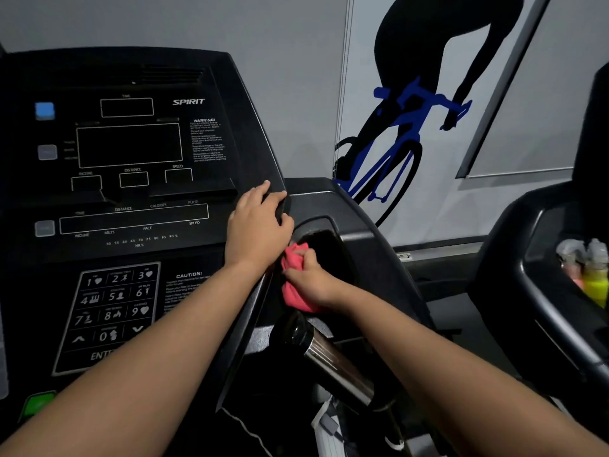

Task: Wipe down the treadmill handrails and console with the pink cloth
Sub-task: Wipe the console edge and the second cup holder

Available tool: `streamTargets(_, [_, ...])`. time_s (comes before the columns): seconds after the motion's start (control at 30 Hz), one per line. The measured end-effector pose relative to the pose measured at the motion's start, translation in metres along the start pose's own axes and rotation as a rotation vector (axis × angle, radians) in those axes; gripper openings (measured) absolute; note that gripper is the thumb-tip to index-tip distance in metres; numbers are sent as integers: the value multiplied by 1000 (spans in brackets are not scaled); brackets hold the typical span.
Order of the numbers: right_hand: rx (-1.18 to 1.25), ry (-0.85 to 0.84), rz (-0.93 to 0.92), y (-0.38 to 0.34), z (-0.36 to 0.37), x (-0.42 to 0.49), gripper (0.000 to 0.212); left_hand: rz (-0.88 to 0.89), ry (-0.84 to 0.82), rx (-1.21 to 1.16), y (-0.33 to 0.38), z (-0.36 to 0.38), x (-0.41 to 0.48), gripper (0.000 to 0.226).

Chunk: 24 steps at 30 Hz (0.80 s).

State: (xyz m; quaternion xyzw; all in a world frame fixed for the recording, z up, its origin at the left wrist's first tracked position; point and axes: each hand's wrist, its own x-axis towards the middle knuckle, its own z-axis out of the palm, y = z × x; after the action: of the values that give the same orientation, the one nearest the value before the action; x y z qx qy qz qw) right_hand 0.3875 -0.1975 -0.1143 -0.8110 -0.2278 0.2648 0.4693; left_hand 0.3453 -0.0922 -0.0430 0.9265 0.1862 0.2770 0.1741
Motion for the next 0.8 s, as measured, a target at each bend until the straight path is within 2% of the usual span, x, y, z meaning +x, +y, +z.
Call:
streamTargets(0.13, [-541, -153, -91, 3, -29, -41, 43, 1, -15, -22, -1, -1, -3, 44])
streamTargets(0.2, [-844, -126, -140, 7, -43, -54, 41, -5, -29, -29, -2, -1, -3, 44])
streamTargets(0.27, [-1021, -75, -170, 10, -57, -58, 40, -10, -38, -30, -2, -1, -4, 44])
streamTargets(0.5, [-1220, 60, -290, 7, -90, -21, 54, -7, -39, -41, -2, -3, -4, 44])
streamTargets(0.6, [-1297, 158, -388, -2, -83, -4, 46, -12, -38, -41, -3, -3, -3, 44])
streamTargets(0.73, [-1343, 121, -483, 1, -73, 4, 41, -16, -30, -42, -4, -3, -2, 43])
streamTargets(0.8, [-1375, 69, -456, 3, -71, 3, 41, -16, -19, -47, -4, -3, -1, 42])
